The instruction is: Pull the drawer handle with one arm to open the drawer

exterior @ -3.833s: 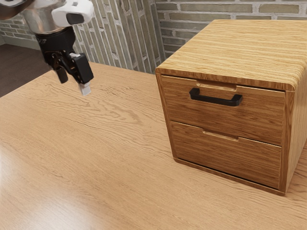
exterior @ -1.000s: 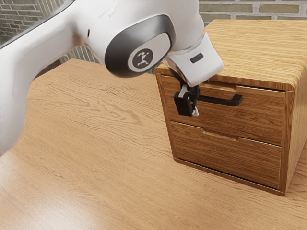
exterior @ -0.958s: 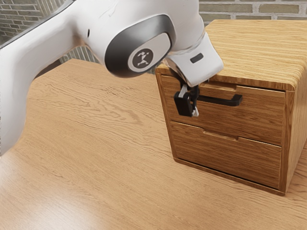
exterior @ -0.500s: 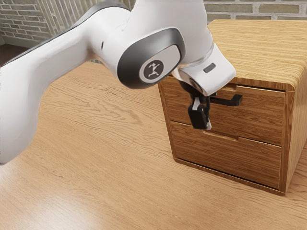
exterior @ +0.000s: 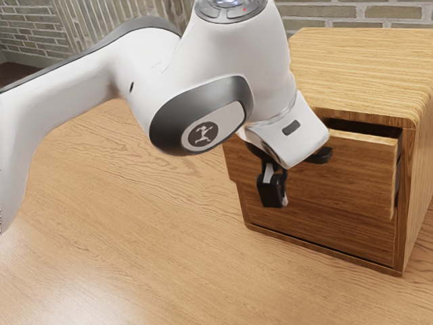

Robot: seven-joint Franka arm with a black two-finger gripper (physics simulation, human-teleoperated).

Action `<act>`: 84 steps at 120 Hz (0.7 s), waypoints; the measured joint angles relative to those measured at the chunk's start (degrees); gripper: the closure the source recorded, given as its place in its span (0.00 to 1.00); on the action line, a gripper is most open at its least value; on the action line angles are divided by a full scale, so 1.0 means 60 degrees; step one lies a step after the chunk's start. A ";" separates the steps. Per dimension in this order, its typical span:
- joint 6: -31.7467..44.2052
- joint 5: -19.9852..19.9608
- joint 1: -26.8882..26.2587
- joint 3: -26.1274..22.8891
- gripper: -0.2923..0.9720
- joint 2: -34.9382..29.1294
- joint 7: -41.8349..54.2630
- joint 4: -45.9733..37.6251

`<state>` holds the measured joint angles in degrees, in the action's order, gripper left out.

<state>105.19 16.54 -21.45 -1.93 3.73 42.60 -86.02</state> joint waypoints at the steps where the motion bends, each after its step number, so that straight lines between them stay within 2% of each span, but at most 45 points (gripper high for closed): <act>1: 0.0006 0.0003 0.0000 0.0000 0.24 -0.0004 -0.0011 -0.0033; 6: 0.0056 0.0017 0.0006 -0.0005 0.21 -0.0039 -0.0062 -0.0220; 52: 0.0503 0.0024 -0.0161 -0.0108 0.23 -0.1307 -0.0396 -0.1877; 71: 0.0637 0.0033 -0.0427 -0.0218 0.37 -0.1761 -0.0513 -0.2254; 84: 0.0697 0.0070 -0.0562 -0.0237 0.41 -0.2031 -0.0601 -0.2590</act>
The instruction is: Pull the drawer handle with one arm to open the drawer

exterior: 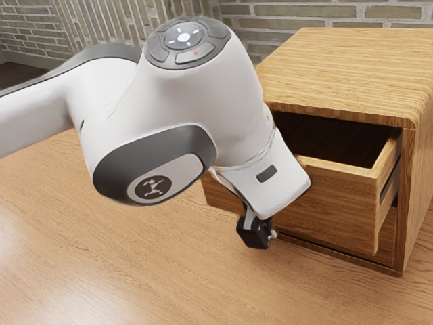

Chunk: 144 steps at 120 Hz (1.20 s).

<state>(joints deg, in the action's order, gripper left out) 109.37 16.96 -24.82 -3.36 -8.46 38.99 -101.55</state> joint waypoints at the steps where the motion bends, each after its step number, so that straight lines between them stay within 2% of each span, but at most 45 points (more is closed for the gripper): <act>1: 0.0005 0.0003 -0.0006 0.0000 0.40 -0.0013 -0.0007 -0.0018; 10: 0.0044 0.0035 0.0022 -0.0102 0.34 -0.0130 -0.0072 -0.0216; 16: 0.0055 0.0057 0.0024 -0.0215 0.34 -0.0269 -0.0113 -0.0348; 28: 0.0056 0.0073 0.0007 -0.0448 0.41 -0.0462 -0.0183 -0.0494; 42: 0.0035 0.0104 -0.0058 -0.0503 0.40 -0.0835 -0.0277 -0.0789; 69: -0.0051 0.0131 0.0029 -0.0508 0.29 -0.1375 -0.0424 -0.1369; 79: -0.0062 0.0134 0.0032 -0.0508 0.30 -0.1610 -0.0468 -0.1591; 101: -0.0082 0.0133 0.0035 -0.0521 0.26 -0.2065 -0.0578 -0.2030; 133: -0.0088 0.0135 0.0034 -0.0707 0.24 -0.2584 -0.0753 -0.2605; 144: -0.0093 0.0134 0.0036 -0.0817 0.25 -0.2726 -0.0815 -0.2713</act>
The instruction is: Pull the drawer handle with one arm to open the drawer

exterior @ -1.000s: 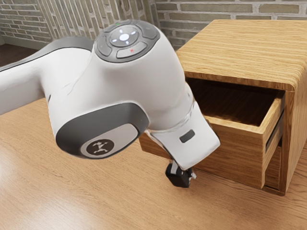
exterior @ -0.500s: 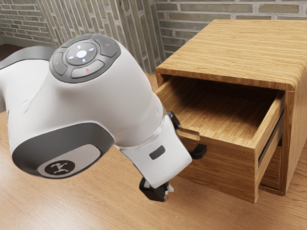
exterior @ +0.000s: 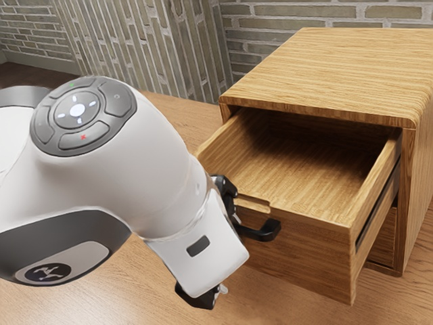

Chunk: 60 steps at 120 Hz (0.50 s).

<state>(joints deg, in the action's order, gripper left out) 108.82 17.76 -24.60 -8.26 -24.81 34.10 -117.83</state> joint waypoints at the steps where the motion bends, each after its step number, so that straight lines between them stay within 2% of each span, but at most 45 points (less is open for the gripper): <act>1: -0.0001 0.0000 0.0000 -0.0004 0.25 -0.0005 -0.0005 -0.0003; 11: -0.0049 -0.0001 -0.0001 -0.0045 0.25 -0.0030 -0.0048 0.0182; 33: -0.0966 0.0054 0.0009 -0.0058 0.24 0.0149 -0.0111 0.2268; 39: -0.1737 -0.0181 0.0196 0.0573 0.24 0.1308 -0.0127 0.4229; 44: -0.2414 -0.0743 0.0539 0.1701 0.24 0.2339 -0.0174 0.5569; 52: -0.3175 -0.1587 0.1176 0.3152 0.23 0.3186 -0.0316 0.6673; 60: -0.3679 -0.2051 0.1608 0.3907 0.23 0.3587 -0.0465 0.7107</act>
<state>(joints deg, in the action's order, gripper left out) 86.75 5.45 -14.95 15.18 -3.29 31.32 -75.19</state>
